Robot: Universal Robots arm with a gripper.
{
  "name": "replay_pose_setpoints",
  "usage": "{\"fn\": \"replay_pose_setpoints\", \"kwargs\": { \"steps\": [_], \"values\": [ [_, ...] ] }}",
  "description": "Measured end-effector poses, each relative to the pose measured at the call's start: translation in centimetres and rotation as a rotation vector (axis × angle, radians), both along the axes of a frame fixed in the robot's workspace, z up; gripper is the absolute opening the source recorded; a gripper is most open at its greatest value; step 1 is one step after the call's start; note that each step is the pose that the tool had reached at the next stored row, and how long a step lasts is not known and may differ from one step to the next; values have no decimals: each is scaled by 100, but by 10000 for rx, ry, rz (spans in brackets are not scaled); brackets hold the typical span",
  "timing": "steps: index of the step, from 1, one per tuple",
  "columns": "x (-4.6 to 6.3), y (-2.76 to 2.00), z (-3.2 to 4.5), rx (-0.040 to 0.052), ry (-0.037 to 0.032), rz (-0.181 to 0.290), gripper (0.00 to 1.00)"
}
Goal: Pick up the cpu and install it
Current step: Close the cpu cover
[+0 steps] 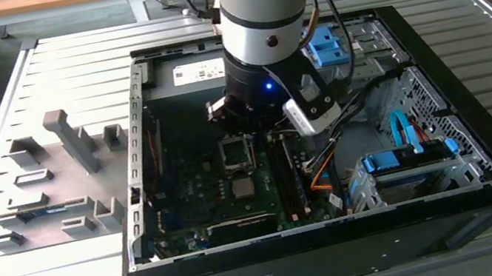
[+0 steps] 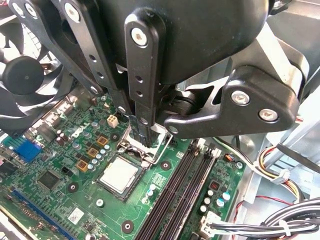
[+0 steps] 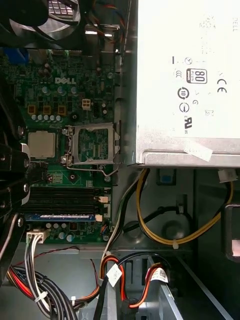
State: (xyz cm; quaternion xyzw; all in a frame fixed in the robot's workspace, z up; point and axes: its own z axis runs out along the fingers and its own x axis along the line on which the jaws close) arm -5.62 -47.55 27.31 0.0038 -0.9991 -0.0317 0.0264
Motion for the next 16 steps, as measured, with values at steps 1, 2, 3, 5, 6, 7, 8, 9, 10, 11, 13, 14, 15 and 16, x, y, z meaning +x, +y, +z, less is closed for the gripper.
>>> {"fn": "replay_pose_setpoints", "kwargs": {
  "steps": [1, 2, 3, 5, 6, 7, 8, 9, 10, 11, 13, 14, 15, 16],
  "values": [
    [0, 0, 2, 0, 0, 0, 10],
    [0, 0, 5, -1, 1, 0, 10],
    [0, 0, 7, -1, 0, 0, 10],
    [0, 0, 12, -1, 1, 0, 10],
    [0, 0, 13, 0, 0, 1, 10],
    [3, 0, 13, -1, 1, 1, 10],
    [17, 0, 13, 0, 2, 1, 10],
    [184, 8, -3, 18, 67, 5, 10],
    [258, 12, -16, 44, 90, 7, 10],
    [303, 15, -24, 51, 106, 8, 10],
    [392, 21, -46, 67, 130, 10, 10],
    [418, 26, -59, 74, 132, 17, 10],
    [426, 31, -71, 81, 134, 41, 10],
    [425, 31, -76, 124, 136, 111, 10]
  ]
}}
